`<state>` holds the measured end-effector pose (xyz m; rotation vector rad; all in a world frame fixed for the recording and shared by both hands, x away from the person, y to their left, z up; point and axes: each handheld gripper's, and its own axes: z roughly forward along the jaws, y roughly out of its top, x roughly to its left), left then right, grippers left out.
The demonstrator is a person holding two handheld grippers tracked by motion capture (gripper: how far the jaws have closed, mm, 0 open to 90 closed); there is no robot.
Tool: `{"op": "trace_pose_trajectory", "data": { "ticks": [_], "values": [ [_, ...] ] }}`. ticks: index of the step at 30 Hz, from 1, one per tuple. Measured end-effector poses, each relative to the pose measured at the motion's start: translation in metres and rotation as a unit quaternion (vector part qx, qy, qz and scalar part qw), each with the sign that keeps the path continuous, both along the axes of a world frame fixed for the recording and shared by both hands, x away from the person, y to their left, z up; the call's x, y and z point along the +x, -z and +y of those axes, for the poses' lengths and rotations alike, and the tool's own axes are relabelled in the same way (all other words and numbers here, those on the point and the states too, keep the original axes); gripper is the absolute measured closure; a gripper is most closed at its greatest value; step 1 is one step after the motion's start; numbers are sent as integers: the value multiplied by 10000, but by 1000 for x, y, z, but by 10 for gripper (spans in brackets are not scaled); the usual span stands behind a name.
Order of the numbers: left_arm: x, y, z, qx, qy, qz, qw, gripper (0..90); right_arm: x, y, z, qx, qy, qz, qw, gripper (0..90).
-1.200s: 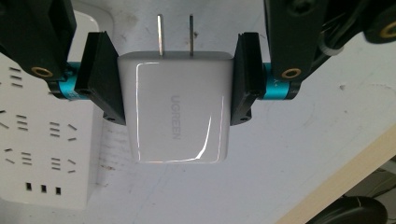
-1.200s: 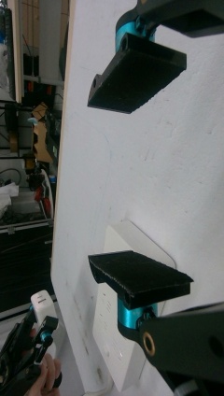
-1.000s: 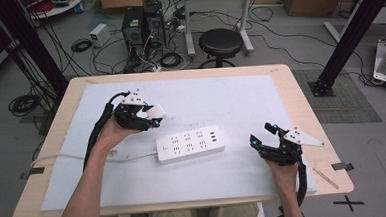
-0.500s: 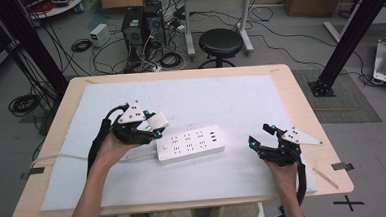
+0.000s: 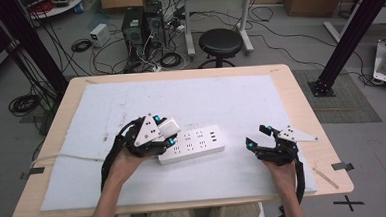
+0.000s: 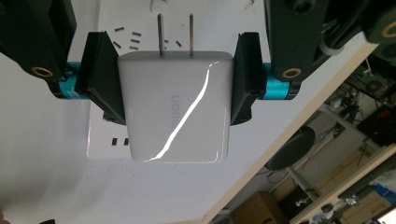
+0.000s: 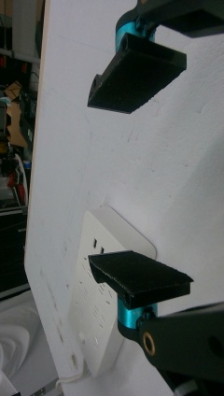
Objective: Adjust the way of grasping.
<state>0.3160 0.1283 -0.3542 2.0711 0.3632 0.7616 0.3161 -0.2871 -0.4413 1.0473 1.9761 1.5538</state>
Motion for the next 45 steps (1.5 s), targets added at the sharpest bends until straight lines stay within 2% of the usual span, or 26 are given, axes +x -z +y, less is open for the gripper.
{"op": "trace_pose_trajectory", "data": {
  "ticks": [2, 3, 4, 5, 7, 8, 9, 10, 12, 14, 17, 18, 22, 24, 25, 26, 28, 29, 30, 31, 34, 37, 39, 40, 41, 45],
  "values": [
    [-4, 1, -6, 118, -23, -179, 9998, 424, 1, -1, 0, -1, -56, 65, 10000, 217],
    [-4, 1, -6, 118, -23, -179, 9998, 424, 1, -1, 0, -1, -56, 65, 10000, 217],
    [-8, 1, -11, 232, -27, -366, 9991, 424, 2, -2, 1, 63, -174, 128, 9997, 225],
    [-8, 1, -11, 232, -27, -366, 9991, 424, 2, -2, 1, 63, -174, 128, 9997, 225],
    [-12, 2, -17, 319, -50, -595, 9977, 424, 2, -5, 1, 162, -373, 268, 9988, 268],
    [-12, 2, -17, 319, -50, -595, 9977, 424, 2, -5, 1, 162, -373, 268, 9988, 268],
    [-15, 3, -22, 430, -29, -841, 9955, 424, 2, -13, 3, 323, -715, 390, 9962, 280],
    [-16, 4, -24, 458, -28, -918, 9947, 424, 2, -15, 4, 341, -752, 339, 9960, 275],
    [-18, 5, -27, 466, -32, -991, 9940, 424, 2, -18, 5, 399, -809, 306, 9955, 267],
    [-20, 6, -31, 474, -17, -1115, 9926, 424, 3, -29, 9, 649, -1112, 289, 9913, 267],
    [-24, 6, -35, 490, -5, -1257, 9909, 424, 4, -36, 12, 709, -1279, 334, 9887, 267],
    [-27, 7, -39, 531, 29, -1468, 9877, 424, 9, -44, 20, 796, -1641, 457, 9822, 268],
    [-34, 8, -46, 631, 50, -1784, 9819, 424, 11, -51, 30, 846, -1874, 580, 9769, 268],
    [-37, 9, -50, 659, 85, -1946, 9786, 424, 11, -54, 36, 837, -1929, 563, 9760, 268],
    [-37, 9, -50, 659, 85, -1946, 9786, 424, 11, -56, 39, 864, -1992, 580, 9744, 267],
    [-41, 11, -54, 729, 139, -2103, 9748, 424, 12, -57, 42, 910, -2070, 664, 9718, 267],
    [-44, 12, -58, 785, 165, -2234, 9714, 424, 12, -60, 48, 926, -2148, 708, 9697, 267],
    [-44, 12, -58, 785, 165, -2234, 9714, 424, 12, -60, 48, 926, -2148, 708, 9697, 267],
    [-46, 13, -60, 821, 162, -2307, 9694, 424, 13, -61, 52, 915, -2242, 718, 9676, 266],
    [-47, 13, -61, 822, 160, -2334, 9688, 424, 13, -63, 56, 944, -2247, 757, 9669, 266],
    [-49, 13, -64, 693, 116, -2402, 9682, 424, 13, -67, 63, 1087, -2336, 796, 9629, 258],
    [-49, 13, -66, 591, 103, -2434, 9681, 424, 13, -68, 67, 1142, -2378, 747, 9617, 256],
    [-50, 14, -69, 535, 87, -2484, 9671, 424, 13, -71, 71, 1255, -2470, 800, 9575, 253],
    [-50, 14, -69, 535, 87, -2484, 9671, 424, 13, -71, 71, 1255, -2470, 800, 9575, 253],
    [-52, 14, -72, 478, 86, -2540, 9660, 424, 13, -71, 74, 1384, -2482, 834, 9551, 248],
    [-52, 14, -77, 421, 90, -2584, 9651, 424, 14, -71, 75, 1463, -2471, 863, 9540, 248]
  ]
}}
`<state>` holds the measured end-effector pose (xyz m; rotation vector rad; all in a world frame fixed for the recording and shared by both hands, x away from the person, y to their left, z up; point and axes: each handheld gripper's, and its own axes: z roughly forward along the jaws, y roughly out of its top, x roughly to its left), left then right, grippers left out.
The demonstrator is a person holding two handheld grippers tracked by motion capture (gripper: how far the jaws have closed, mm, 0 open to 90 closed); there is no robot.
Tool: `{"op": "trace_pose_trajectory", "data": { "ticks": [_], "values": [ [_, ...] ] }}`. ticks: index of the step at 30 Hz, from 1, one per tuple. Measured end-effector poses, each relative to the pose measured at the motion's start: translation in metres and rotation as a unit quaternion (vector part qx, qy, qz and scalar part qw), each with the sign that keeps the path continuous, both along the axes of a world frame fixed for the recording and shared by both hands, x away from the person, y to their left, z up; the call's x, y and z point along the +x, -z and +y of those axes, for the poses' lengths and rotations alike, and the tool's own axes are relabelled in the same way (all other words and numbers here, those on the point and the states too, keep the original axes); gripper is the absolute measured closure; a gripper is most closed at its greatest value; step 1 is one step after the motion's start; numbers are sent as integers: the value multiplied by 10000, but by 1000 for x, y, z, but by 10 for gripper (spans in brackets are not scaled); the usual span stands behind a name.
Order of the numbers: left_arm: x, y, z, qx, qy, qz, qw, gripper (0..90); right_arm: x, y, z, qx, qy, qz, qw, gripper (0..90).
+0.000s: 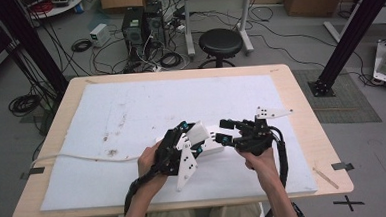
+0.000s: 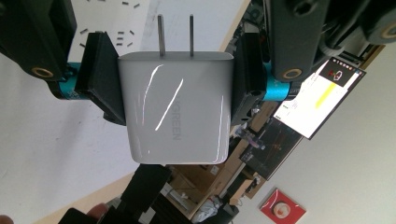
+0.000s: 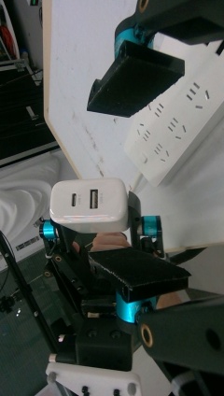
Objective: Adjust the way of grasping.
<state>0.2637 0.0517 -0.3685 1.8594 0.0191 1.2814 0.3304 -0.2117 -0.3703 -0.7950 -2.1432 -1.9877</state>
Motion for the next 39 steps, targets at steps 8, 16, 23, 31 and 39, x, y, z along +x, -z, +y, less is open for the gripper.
{"op": "trace_pose_trajectory", "data": {
  "ticks": [8, 16, 23, 31, 39],
  "values": [
    [0, 1, -10, -16, 65, -18, 10000, 424, 0, 1, 7, 36, -19, 83, 10000, 249],
    [0, 3, -16, -112, 114, 35, 9999, 424, 1, 2, 14, 119, -97, 119, 9998, 250],
    [0, 4, -19, -199, 150, 73, 9997, 424, 3, 3, 21, 171, -161, 165, 9996, 266],
    [0, 3, -21, -255, 178, 40, 9995, 424, 4, 4, 23, 213, -195, 198, 9994, 291],
    [-1, 4, -24, -256, 231, 41, 9994, 424, 5, 5, 26, 195, -245, 235, 9992, 294]
  ]
}}
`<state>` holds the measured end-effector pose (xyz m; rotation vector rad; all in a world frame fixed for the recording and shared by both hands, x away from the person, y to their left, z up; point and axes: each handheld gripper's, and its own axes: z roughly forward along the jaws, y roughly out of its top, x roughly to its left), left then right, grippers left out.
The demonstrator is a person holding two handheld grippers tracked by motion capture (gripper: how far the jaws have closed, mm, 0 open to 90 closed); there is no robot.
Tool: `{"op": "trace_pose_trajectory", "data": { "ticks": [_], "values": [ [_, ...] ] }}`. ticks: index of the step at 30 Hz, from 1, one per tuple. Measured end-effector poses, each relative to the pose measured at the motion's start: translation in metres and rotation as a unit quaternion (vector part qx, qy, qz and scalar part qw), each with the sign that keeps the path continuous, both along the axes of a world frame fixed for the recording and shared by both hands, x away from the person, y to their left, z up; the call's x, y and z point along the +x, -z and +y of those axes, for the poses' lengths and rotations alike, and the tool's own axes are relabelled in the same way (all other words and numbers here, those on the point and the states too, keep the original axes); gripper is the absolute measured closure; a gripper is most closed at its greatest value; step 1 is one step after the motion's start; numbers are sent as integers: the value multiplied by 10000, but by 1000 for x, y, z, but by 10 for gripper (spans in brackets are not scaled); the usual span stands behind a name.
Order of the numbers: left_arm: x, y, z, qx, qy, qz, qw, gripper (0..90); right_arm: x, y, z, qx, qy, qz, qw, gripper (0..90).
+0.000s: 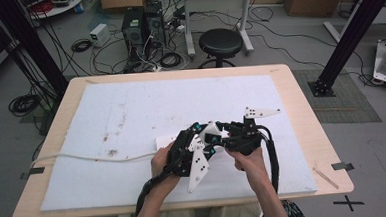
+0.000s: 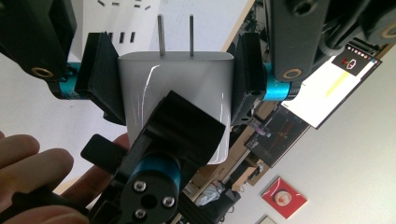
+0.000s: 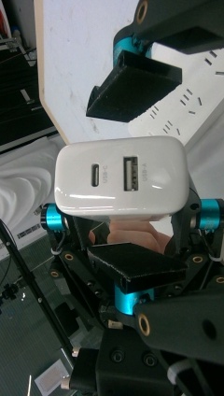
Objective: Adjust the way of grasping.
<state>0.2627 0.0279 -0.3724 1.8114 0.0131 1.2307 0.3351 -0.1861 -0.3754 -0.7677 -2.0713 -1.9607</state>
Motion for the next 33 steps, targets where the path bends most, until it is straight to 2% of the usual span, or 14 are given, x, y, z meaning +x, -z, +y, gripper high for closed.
{"op": "trace_pose_trajectory", "data": {
  "ticks": [1, 2, 13, 15, 33],
  "values": [
    [0, 0, 0, -11, -1, -9, 10000, 424, 0, 0, 0, 0, 0, 0, 10000, 298],
    [0, -1, 0, -9, 4, 1, 10000, 424, -1, 0, 1, -26, -32, -70, 10000, 371],
    [-1, -1, 0, -4, 12, -31, 10000, 424, -2, -1, 1, -14, -60, -81, 9999, 444],
    [-1, -1, -1, 6, 17, -33, 10000, 424, -2, 3, -1, 69, -81, -74, 9999, 474],
    [-1, -1, -2, 41, 45, -47, 10000, 424, -2, 5, 0, 123, -136, -51, 9998, 533]
  ]
}}
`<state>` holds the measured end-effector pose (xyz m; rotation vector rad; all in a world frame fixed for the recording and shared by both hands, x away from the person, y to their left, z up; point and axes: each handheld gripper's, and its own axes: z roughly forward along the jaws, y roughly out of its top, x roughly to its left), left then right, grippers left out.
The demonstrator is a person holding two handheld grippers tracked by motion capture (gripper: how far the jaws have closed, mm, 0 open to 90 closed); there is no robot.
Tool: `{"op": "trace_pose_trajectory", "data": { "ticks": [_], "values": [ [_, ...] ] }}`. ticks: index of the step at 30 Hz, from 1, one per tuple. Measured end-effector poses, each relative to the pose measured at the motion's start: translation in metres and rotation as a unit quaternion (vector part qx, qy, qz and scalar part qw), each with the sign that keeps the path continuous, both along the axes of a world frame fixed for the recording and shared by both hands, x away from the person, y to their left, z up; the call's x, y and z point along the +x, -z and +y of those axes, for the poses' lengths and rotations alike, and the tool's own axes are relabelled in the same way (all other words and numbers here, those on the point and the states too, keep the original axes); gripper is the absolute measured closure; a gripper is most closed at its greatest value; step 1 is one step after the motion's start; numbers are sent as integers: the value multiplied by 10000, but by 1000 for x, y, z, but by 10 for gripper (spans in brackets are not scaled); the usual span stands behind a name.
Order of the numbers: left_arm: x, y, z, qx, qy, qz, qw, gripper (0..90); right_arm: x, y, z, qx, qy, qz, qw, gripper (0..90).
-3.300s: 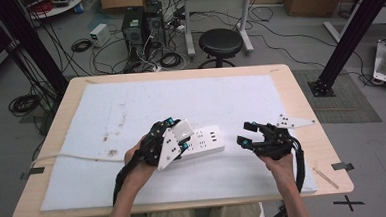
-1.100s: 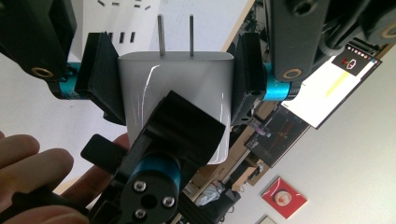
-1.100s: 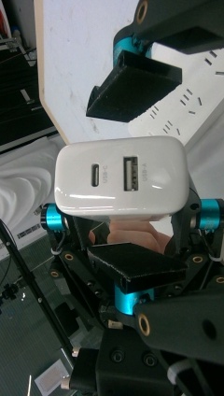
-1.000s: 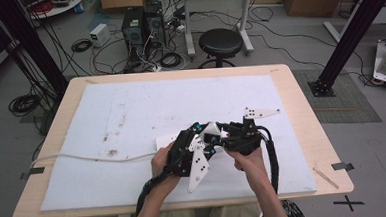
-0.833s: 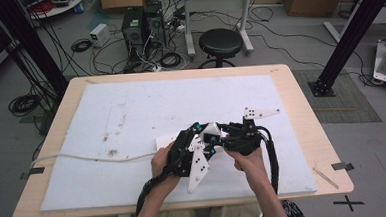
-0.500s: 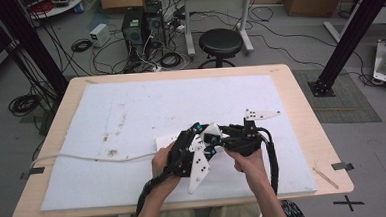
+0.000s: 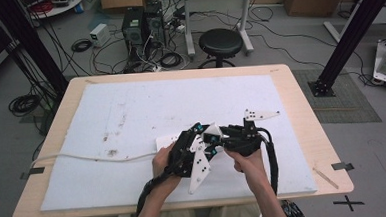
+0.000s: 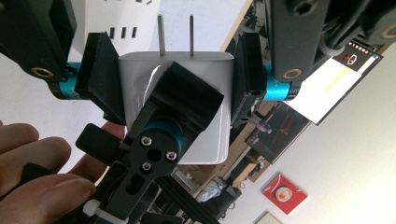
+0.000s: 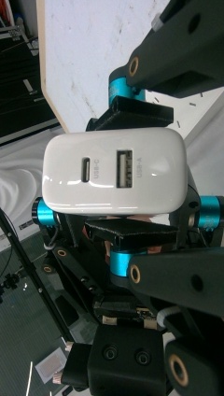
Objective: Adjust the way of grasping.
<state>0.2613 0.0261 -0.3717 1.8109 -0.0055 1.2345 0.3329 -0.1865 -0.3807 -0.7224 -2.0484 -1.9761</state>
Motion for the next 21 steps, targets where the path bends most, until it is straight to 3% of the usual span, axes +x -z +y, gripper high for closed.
{"op": "trace_pose_trajectory", "data": {
  "ticks": [21],
  "values": [
    [0, 1, -1, -5, 19, -29, 10000, 424, 1, -1, -4, 109, -43, 21, 9999, 617]
  ]
}}
